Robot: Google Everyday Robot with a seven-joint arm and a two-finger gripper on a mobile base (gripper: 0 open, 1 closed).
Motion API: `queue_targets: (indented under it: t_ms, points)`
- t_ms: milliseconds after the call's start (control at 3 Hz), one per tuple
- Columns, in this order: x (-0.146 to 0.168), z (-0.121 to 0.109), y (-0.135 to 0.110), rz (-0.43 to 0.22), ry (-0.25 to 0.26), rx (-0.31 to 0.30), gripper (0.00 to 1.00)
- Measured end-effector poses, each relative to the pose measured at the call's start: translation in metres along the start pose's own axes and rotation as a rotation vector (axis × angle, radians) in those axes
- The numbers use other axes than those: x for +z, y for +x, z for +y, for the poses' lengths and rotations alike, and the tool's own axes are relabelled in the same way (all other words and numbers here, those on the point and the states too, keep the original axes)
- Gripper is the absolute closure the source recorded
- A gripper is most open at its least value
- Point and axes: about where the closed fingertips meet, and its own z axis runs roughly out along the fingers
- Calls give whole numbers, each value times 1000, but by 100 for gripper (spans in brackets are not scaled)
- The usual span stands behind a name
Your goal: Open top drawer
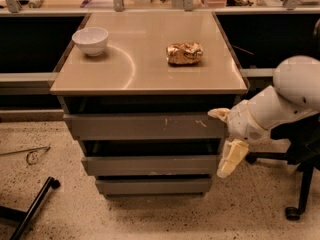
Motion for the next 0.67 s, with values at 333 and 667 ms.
queue_targets:
  t_ms: [333, 667]
  points:
    - [57, -24, 25, -100, 13, -18, 0]
    - [57, -24, 25, -100, 12, -19, 0]
